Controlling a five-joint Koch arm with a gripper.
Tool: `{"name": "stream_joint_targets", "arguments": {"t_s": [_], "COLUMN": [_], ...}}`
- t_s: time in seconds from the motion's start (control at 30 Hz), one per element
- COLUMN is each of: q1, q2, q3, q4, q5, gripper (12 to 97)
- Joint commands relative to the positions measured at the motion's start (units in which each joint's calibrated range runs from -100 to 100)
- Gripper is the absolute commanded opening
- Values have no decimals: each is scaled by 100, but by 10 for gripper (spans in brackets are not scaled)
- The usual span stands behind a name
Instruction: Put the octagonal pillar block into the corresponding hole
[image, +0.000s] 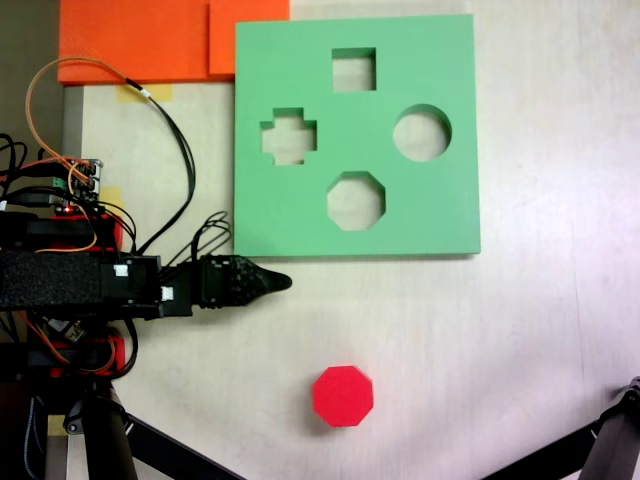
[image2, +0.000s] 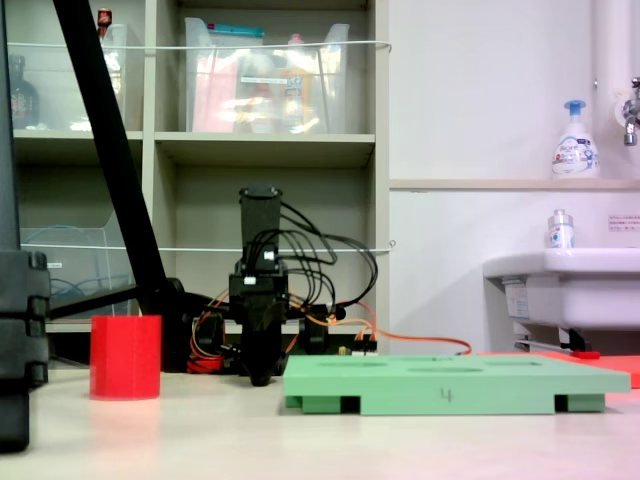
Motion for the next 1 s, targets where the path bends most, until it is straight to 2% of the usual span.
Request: {"name": "stream_joint_targets", "arguments": {"t_s": [0.0, 0.97], "q1": [5, 0], "q2": [-41, -41], "q3": [-108, -108], "q4": [-521, -521], "q5": [-20, -20], "gripper": [494, 482]}}
